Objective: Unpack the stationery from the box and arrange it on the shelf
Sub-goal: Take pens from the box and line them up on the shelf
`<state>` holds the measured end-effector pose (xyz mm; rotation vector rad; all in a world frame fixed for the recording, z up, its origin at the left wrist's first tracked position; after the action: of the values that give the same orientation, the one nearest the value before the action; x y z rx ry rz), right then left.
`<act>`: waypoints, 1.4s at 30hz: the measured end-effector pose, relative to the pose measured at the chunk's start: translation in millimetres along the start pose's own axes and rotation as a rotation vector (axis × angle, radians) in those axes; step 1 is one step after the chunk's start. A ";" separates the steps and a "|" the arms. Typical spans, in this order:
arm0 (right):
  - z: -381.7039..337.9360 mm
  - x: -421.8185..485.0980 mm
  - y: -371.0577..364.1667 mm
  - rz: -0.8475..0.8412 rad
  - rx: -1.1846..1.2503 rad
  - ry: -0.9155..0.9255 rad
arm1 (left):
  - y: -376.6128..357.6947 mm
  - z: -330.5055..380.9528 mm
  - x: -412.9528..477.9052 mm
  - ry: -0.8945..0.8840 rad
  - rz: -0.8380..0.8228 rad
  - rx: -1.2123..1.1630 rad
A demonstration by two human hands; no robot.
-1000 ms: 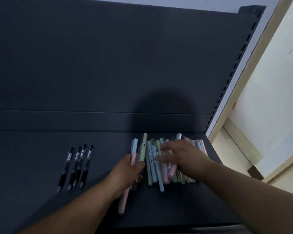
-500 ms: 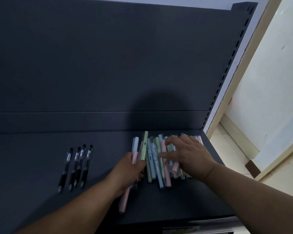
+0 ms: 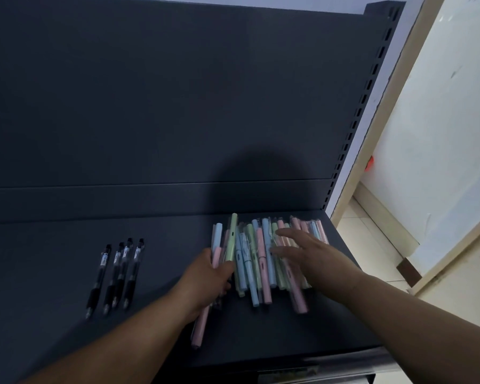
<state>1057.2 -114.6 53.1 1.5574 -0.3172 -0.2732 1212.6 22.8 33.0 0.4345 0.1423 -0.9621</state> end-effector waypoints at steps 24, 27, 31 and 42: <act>-22.0 -9.3 -22.4 -0.129 0.147 -0.044 | -0.6 0.3 2.7 0.002 -0.013 0.058; -20.3 -3.9 -25.0 -0.098 0.139 -0.086 | 0.3 1.1 2.7 0.001 -0.019 0.048; -22.6 0.4 -19.2 -0.094 0.160 -0.121 | 3.6 1.2 1.7 -0.012 -0.014 0.020; -30.9 29.6 18.9 0.289 1.266 -0.640 | 4.5 33.2 -8.0 -0.208 -0.099 0.060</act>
<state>1095.5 -96.8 73.2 2.5836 -1.4041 -0.3620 1209.2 17.2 66.9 0.3823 -0.0546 -1.1047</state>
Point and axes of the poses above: each hand's wrist, its own x-axis towards the middle knuckle, its own y-axis out of the back of the hand, z = x × y, the point moved 5 cm from there along x, towards the middle knuckle, and after that the axes turned 1 degree about x, right-handed, at the moved point
